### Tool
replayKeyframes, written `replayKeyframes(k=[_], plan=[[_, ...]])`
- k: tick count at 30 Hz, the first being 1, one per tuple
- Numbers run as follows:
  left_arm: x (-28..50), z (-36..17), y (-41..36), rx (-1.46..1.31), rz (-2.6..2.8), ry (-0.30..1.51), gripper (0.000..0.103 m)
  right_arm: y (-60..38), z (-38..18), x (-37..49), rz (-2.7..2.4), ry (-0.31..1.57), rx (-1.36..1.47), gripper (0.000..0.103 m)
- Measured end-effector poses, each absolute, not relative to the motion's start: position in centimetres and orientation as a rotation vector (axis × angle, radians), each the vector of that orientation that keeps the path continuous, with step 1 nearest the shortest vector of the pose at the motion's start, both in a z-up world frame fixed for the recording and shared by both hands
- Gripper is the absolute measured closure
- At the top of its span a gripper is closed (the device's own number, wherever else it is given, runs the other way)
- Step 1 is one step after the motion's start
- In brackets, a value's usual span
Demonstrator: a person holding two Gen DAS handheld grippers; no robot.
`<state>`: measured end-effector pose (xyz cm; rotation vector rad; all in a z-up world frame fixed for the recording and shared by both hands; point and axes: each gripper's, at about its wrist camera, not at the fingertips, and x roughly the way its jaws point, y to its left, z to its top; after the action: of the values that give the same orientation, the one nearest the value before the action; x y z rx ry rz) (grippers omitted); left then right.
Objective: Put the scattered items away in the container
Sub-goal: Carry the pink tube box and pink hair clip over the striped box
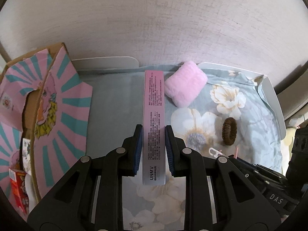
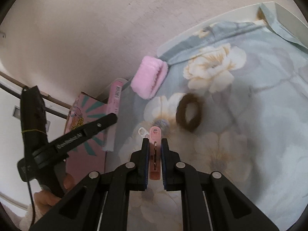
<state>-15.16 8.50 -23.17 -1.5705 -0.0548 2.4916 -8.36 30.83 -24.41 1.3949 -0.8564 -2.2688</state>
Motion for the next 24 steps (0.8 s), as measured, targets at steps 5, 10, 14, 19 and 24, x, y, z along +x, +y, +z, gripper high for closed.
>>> replayKeyframes(k=[5, 10, 14, 19, 24], plan=[[-13.9, -21.8, 8.6, -1.548, 2.497, -0.055, 0.083, 30.7, -23.8, -7.1, -2.279, -0.836, 1.391, 0.092], [-12.5, -18.9, 8.3, -1.476, 2.524, -0.067, 0.083, 30.4, -21.5, -6.5, -2.312, -0.794, 1.346, 0.093], [-11.3, -16.3, 7.5, -1.422, 2.564, -0.054, 0.083, 29.6, -19.3, -6.7, -2.329, -0.763, 1.297, 0.093], [-9.8, -13.2, 5.3, -1.379, 2.632, -0.037, 0.083, 28.5, -16.1, -7.1, -2.355, -0.676, 1.230, 0.093], [-8.5, -11.2, 2.4, -1.392, 2.694, -0.050, 0.083, 26.0, -13.2, -7.8, -2.346, -0.567, 1.166, 0.093]])
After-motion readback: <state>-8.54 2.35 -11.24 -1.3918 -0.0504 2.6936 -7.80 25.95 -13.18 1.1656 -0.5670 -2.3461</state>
